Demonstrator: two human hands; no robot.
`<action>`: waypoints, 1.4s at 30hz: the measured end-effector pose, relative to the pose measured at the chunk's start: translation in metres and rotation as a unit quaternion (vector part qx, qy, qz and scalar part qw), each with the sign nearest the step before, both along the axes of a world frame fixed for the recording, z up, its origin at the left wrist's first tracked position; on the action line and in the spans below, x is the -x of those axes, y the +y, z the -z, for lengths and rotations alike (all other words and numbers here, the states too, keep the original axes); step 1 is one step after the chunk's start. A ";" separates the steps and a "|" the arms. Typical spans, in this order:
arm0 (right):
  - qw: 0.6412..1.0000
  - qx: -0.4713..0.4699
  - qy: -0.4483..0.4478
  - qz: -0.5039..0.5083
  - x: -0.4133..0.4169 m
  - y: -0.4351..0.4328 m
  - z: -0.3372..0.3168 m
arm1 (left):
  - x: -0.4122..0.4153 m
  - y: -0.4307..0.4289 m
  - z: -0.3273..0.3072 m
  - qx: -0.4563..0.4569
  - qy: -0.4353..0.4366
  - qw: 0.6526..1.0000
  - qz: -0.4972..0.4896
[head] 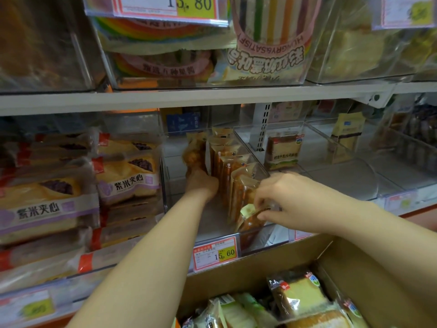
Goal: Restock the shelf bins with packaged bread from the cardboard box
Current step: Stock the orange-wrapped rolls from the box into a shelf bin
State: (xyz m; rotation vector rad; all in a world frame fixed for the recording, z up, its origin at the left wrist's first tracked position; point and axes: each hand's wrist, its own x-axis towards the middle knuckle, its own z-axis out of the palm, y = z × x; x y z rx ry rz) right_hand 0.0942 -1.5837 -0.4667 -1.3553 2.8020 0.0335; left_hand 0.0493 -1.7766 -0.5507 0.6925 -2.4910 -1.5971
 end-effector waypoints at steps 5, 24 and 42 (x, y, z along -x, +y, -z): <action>0.997 0.062 0.036 0.000 0.006 0.007 0.011 | 0.010 0.000 -0.002 -0.060 0.084 0.991 -0.080; 0.983 0.115 0.132 -0.054 0.011 0.019 0.028 | 0.005 -0.003 -0.005 -0.011 0.084 0.995 -0.055; 0.985 0.159 0.057 0.018 -0.067 0.047 0.023 | -0.138 0.031 -0.040 0.140 0.232 0.958 0.099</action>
